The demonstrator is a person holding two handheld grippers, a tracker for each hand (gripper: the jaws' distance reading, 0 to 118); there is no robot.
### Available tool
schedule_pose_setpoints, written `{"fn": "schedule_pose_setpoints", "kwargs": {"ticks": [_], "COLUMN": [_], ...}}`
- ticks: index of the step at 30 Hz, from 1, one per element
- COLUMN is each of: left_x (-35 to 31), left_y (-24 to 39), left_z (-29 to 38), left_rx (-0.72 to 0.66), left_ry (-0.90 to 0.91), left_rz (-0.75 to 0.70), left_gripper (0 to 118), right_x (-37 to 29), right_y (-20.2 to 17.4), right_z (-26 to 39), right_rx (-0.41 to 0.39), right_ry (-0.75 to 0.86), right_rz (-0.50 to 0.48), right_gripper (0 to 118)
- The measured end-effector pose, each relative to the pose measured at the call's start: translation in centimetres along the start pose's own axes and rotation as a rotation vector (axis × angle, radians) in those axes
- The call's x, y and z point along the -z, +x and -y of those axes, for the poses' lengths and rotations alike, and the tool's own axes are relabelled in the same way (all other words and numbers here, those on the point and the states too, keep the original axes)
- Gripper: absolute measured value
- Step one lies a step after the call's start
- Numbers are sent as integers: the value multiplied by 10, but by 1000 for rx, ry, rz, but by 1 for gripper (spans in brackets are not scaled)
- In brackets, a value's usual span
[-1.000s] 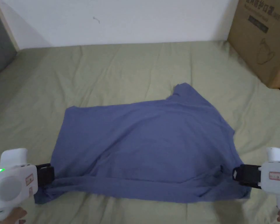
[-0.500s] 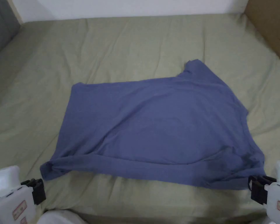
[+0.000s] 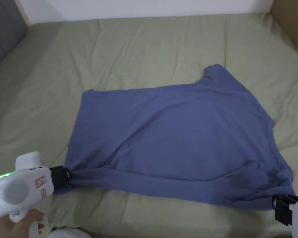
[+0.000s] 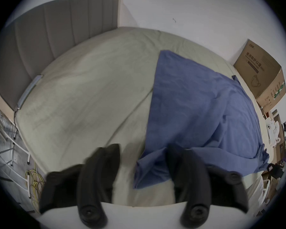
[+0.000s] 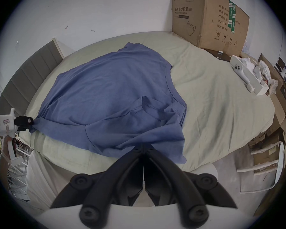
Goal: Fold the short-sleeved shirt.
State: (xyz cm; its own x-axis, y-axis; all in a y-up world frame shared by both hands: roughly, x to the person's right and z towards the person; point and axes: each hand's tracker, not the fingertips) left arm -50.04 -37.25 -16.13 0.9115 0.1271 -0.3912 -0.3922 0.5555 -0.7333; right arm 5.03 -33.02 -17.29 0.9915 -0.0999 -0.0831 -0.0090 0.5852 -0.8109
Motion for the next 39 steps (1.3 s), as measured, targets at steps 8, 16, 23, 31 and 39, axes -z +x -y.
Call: {"fn": "schedule_pose_setpoints", "kwargs": {"ticks": [8,16,23,31,39], "left_x": [-17,-23,-24,-35,-19], "left_y": [16,20,18,27,42], "left_z": [2,-1,-1,-13,-83], "left_rx": [73,84,67,132,204], "left_ry": [24,25,16,35,59], "left_rz": [-12,-10,-2,-18,-18], "left_gripper": [3,3,3,3,3], "right_x": [-7,13,52,14,48], "right_y": [17,39,47,46,39], "right_z": [-3,-31,-34,-68,-164], "right_rx": [27,-15,-21,17,-25], "right_ry": [-10,-2,-172,-69,7], "right_rz": [8,52,9,-50,-15], "right_gripper": [0,102,2,2,2]}}
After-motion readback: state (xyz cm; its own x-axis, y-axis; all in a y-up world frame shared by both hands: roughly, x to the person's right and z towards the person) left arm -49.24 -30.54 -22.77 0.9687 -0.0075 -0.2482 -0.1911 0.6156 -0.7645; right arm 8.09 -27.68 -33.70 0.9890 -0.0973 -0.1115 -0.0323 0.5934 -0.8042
